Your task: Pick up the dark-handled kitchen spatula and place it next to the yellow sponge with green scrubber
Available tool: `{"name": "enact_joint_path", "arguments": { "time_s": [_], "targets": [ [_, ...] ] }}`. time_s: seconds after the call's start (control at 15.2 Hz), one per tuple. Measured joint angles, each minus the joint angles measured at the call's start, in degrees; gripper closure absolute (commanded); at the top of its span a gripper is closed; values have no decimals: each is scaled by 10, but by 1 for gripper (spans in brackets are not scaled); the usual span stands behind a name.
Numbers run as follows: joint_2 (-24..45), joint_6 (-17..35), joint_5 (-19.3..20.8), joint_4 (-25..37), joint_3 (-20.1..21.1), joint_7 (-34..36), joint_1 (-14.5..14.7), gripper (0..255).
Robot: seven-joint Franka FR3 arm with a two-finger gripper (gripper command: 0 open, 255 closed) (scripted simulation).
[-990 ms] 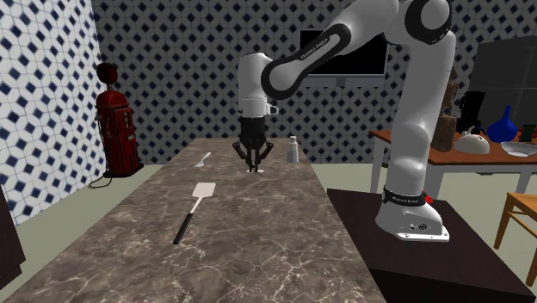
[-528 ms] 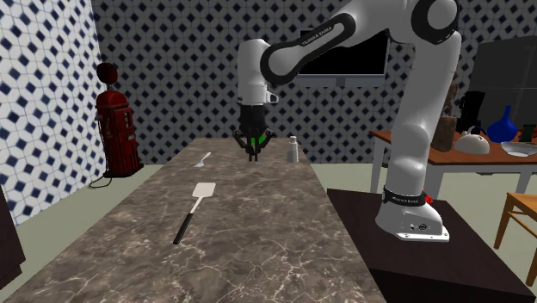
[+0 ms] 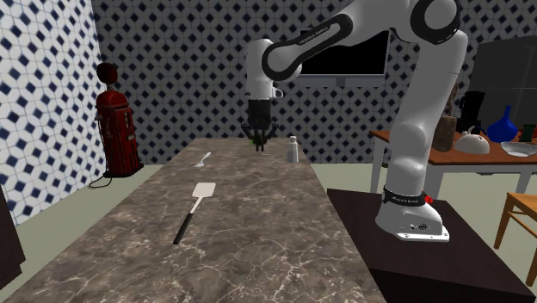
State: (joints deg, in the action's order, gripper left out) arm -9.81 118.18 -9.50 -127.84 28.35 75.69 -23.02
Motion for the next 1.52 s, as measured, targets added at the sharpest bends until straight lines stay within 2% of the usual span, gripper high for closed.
{"name": "enact_joint_path", "arguments": {
  "time_s": [0.13,0.73,1.52],
  "targets": [
    [-9,0,-1,-11,-18,-30,-11,255],
    [18,-10,27,12,-93,-149,-71,255],
    [112,-34,66,119,-174,-284,-146,255]
  ]
}}
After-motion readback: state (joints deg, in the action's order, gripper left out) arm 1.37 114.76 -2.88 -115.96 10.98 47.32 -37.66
